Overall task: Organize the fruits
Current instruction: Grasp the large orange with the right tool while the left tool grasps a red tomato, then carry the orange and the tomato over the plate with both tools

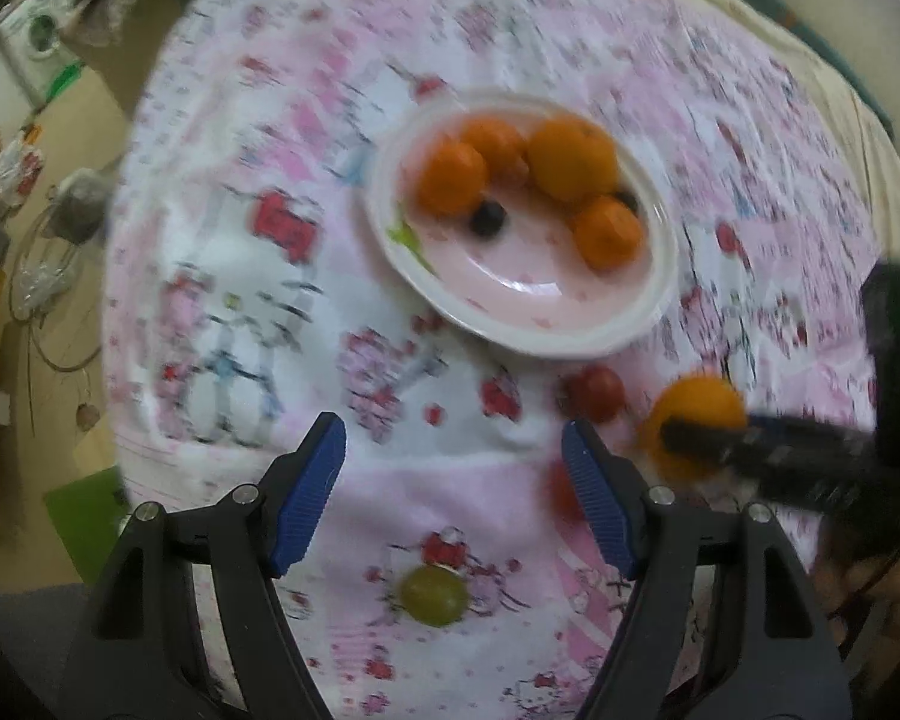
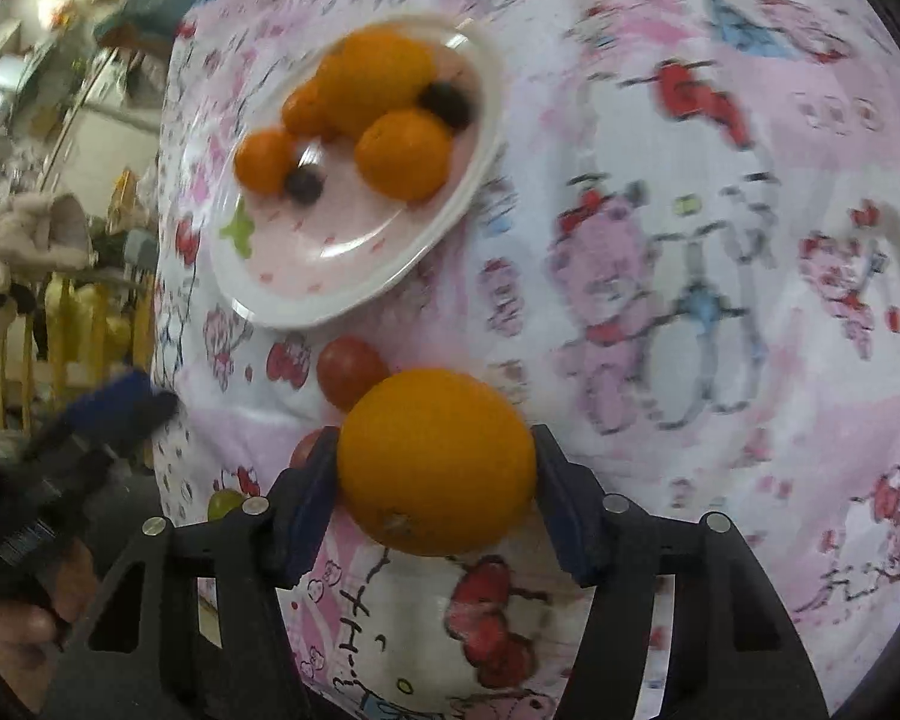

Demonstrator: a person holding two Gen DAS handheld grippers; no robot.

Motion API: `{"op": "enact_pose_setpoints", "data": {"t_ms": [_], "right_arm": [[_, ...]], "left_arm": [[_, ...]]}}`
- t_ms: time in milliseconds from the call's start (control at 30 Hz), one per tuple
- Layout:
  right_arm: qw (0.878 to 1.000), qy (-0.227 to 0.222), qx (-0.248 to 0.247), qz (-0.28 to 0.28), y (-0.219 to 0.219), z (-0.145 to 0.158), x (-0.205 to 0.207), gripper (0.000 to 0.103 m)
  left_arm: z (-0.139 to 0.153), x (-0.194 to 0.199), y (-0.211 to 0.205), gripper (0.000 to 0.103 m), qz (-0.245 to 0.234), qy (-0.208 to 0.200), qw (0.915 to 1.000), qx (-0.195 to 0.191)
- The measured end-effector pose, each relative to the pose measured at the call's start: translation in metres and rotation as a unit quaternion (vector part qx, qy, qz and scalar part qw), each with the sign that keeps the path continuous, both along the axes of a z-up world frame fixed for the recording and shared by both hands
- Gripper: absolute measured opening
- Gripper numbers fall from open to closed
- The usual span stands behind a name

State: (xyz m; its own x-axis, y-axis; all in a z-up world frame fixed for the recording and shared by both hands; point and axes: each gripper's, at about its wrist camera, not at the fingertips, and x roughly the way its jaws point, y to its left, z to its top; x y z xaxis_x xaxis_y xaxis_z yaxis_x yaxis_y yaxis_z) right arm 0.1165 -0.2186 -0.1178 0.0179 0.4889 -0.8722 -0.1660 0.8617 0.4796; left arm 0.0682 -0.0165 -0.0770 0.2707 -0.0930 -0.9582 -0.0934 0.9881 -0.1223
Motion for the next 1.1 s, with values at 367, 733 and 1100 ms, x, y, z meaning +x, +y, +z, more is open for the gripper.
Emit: {"op": "enact_pose_setpoints", "data": {"t_ms": [367, 733, 1100], "right_arm": [[0.997, -0.033, 0.020, -0.068, -0.045, 0.036, 0.004, 0.063], [0.996, -0.042, 0.026, -0.078, -0.049, 0.046, 0.006, 0.063], [0.996, -0.041, 0.016, -0.079, -0.049, 0.042, 0.007, 0.063]], "left_arm": [[-0.039, 0.005, -0.069, 0.064, -0.074, 0.046, 0.9955, 0.036], [-0.045, -0.002, -0.095, 0.027, -0.109, 0.045, 0.9915, 0.054], [-0.025, -0.001, -0.073, 0.027, -0.089, 0.037, 0.9946, 0.039]]}}
